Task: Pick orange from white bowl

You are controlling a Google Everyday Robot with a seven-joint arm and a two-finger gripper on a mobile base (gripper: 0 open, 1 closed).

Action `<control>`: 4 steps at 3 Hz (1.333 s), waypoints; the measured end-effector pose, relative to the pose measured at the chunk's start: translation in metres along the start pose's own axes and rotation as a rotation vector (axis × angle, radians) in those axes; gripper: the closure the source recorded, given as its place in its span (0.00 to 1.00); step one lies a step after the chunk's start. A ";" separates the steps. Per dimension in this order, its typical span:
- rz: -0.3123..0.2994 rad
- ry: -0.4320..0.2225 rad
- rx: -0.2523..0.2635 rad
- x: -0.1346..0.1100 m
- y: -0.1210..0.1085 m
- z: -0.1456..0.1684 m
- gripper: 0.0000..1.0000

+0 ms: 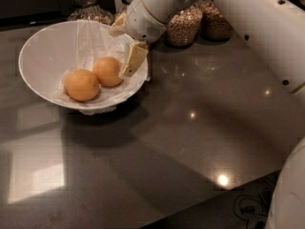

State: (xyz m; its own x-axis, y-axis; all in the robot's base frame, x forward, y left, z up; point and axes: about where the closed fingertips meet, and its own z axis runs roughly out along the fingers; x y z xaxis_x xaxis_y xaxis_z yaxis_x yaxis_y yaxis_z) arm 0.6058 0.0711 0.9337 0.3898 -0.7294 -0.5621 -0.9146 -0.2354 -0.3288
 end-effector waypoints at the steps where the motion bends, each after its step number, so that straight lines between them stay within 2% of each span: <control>1: -0.016 -0.023 -0.046 -0.009 0.000 0.019 0.22; 2: -0.014 -0.034 -0.081 -0.009 0.000 0.034 0.23; 4: 0.022 -0.023 -0.111 0.009 -0.002 0.051 0.24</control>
Offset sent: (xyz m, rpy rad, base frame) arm 0.0031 0.0348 -0.0317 -0.0055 0.0901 0.0871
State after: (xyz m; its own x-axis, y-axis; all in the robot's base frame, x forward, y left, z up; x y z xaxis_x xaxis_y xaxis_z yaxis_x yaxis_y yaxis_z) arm 0.6170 0.0983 0.8906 0.3704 -0.7209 -0.5857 -0.9289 -0.2900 -0.2306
